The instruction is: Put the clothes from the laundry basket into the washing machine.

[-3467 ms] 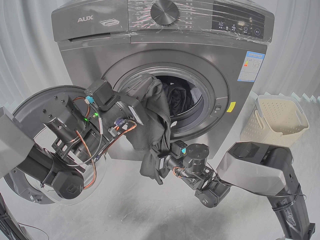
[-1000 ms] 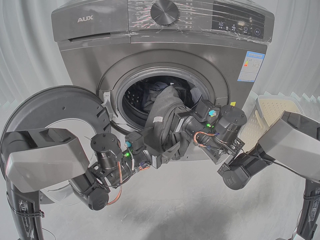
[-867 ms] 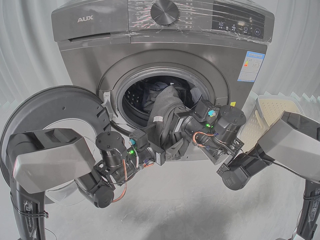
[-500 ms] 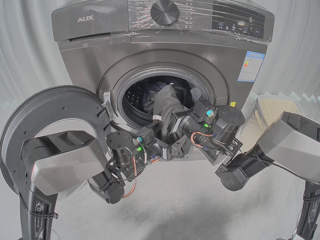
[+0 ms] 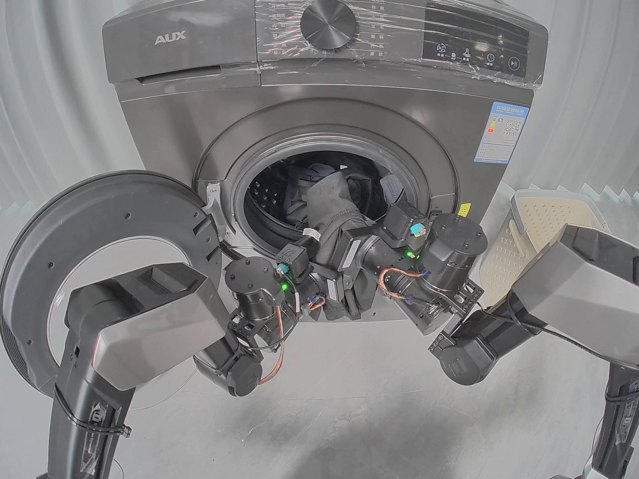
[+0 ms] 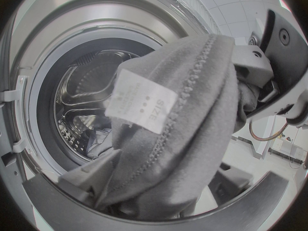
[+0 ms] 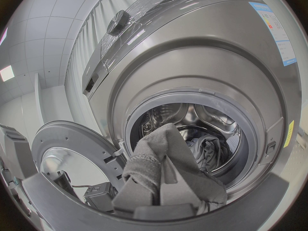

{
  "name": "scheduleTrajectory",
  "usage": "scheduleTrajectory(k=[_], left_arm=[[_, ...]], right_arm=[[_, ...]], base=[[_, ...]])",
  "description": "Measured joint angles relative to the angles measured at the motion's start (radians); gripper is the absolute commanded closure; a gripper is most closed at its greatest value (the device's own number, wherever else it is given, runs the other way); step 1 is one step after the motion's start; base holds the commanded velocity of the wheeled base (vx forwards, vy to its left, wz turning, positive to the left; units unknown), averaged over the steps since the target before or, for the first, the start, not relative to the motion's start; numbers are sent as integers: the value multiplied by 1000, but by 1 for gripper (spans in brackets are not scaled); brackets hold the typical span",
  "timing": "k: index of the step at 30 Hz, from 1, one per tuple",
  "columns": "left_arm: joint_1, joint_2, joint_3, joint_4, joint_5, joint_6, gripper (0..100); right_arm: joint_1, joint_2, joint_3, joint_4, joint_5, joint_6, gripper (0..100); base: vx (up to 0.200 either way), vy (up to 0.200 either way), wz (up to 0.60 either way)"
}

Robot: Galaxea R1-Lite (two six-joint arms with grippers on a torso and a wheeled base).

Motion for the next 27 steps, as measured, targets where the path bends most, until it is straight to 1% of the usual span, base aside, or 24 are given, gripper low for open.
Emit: scheduleTrajectory(k=[5, 11, 17, 21, 22, 27], left_arm=[[23, 0, -1, -1, 9, -9, 100], [53, -24, 4, -2, 18, -25, 100], [57, -82, 40, 0, 18, -34, 100], [49, -119, 75, 3, 17, -34, 100], [47, -129, 86, 3, 17, -35, 100], [39, -169, 116, -4, 21, -37, 100]], right_arm=[[-9, -4, 27, -3, 0, 9, 100], [-29, -16, 108, -13, 2, 13, 100], [-48, -24, 190, -18, 4, 20, 100], [-51, -21, 214, -21, 4, 25, 100], [-50, -20, 216, -22, 4, 26, 0], [-32, -20, 222, -19, -1, 32, 0]], base=[[0, 0, 0], [0, 0, 0], [0, 0, 0], [0, 0, 0], [0, 0, 0], [0, 0, 0]])
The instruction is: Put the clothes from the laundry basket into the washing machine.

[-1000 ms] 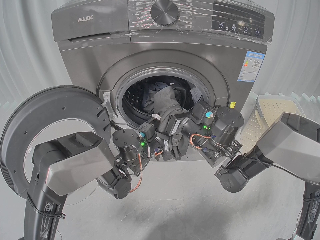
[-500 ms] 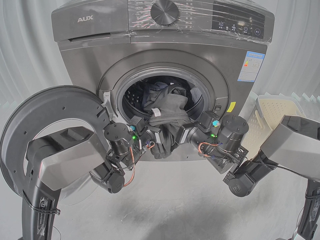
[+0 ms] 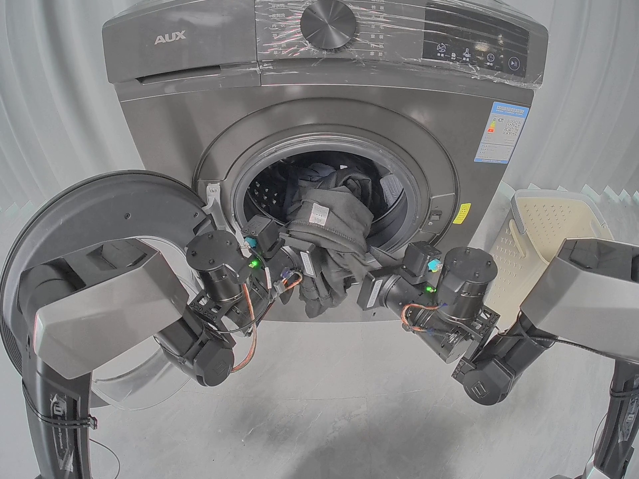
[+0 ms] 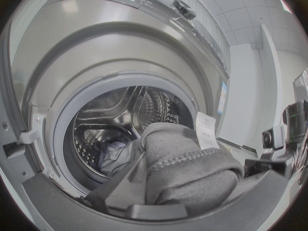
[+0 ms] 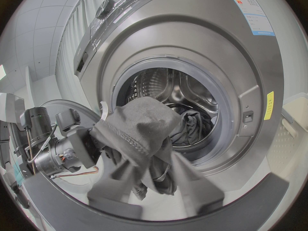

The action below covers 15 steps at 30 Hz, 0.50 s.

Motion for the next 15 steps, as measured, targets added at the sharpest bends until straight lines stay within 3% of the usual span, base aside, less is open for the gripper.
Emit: scheduleTrajectory(k=[6, 15], left_arm=[[-5, -32, 32, 0, -4, 3, 100], [-10, -101, 169, 0, -21, 4, 100]], right_arm=[[17, -24, 60, -3, 9, -9, 0], [31, -127, 329, -20, 94, -67, 0]], base=[[0, 0, 0], [0, 0, 0]])
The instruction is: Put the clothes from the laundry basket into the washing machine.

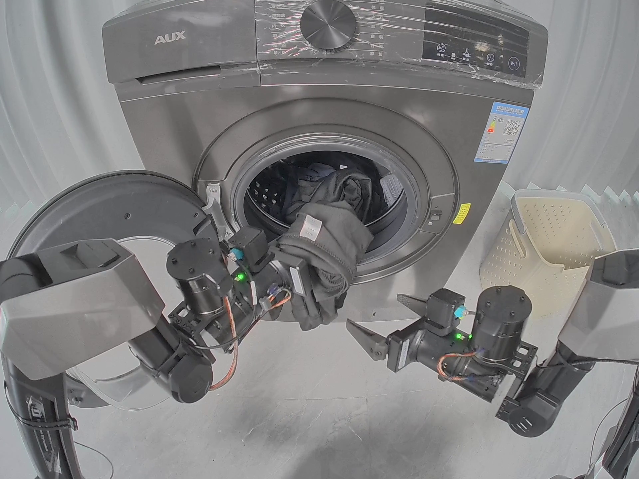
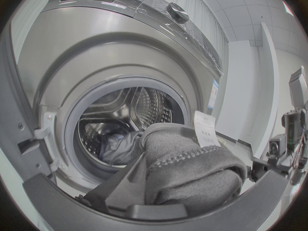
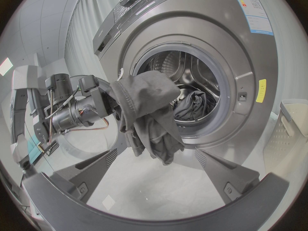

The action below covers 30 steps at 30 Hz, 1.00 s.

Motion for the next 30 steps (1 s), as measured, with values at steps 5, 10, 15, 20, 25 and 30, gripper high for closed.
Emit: scheduleTrajectory(k=[5, 10, 15, 20, 25, 30], left_arm=[[-19, -74, 169, 1, -10, 1, 100], [-30, -109, 226, 0, 18, 0, 100], [-43, -124, 253, 1, 21, 0, 100], [-46, -112, 251, 1, 19, 7, 100], [-45, -79, 215, 2, 21, 11, 100], [-45, -34, 158, 2, 22, 10, 100]], right_arm=[[-8, -67, 133, -25, 41, -15, 0], [-50, -95, 180, -32, 50, -14, 0], [-90, -106, 199, -33, 54, -13, 0], [-93, -109, 201, -33, 53, -12, 0], [-89, -111, 202, -33, 52, -12, 0], [-76, -111, 207, -32, 50, -12, 0]], base=[[0, 0, 0], [0, 0, 0], [80, 0, 0], [200, 0, 0], [200, 0, 0], [200, 0, 0]])
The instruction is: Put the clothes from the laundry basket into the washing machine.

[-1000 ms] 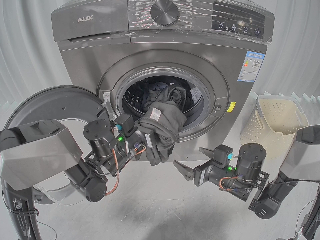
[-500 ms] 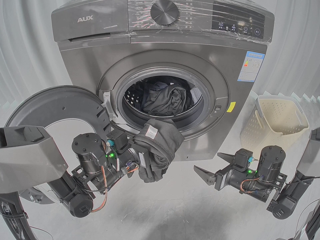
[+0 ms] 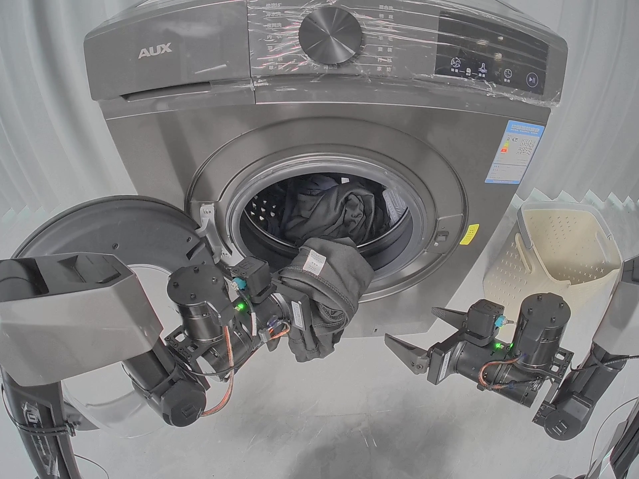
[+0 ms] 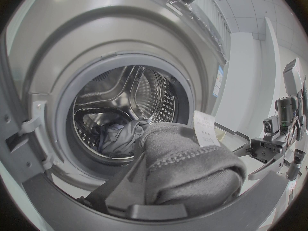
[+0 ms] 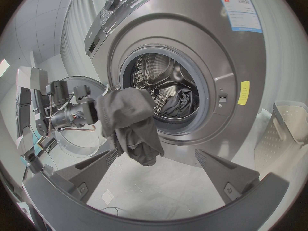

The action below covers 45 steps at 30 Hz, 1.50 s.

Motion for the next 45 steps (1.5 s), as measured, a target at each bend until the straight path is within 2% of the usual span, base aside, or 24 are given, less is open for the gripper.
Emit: scheduleTrajectory(k=[4, 13, 19, 22, 24, 29, 34, 45], left_arm=[[-1, 21, -26, -1, -3, -6, 100], [-14, 49, -84, -1, 0, -2, 100], [-9, 118, -184, 0, 7, 14, 100], [-8, 152, -231, 2, -9, 15, 100], [-5, 184, -279, 2, -31, 10, 100], [-3, 263, -407, 11, -51, -3, 100], [10, 340, -557, 67, -41, -9, 100], [53, 454, -904, 289, 25, -17, 100]], right_arm=[[9, -3, 2, 0, -1, 0, 0], [30, -3, 3, 0, -1, 1, 0], [37, -4, 6, 0, -1, 2, 0], [39, -5, 5, 0, -1, 2, 0], [40, -6, 5, 0, -1, 1, 0], [44, -6, 6, 0, -1, 2, 0], [52, -6, 7, 0, -2, 6, 0], [61, 0, 7, 0, -3, 12, 0]], base=[[50, 0, 0], [0, 0, 0], [0, 0, 0], [0, 0, 0], [0, 0, 0], [0, 0, 0], [0, 0, 0], [0, 0, 0]])
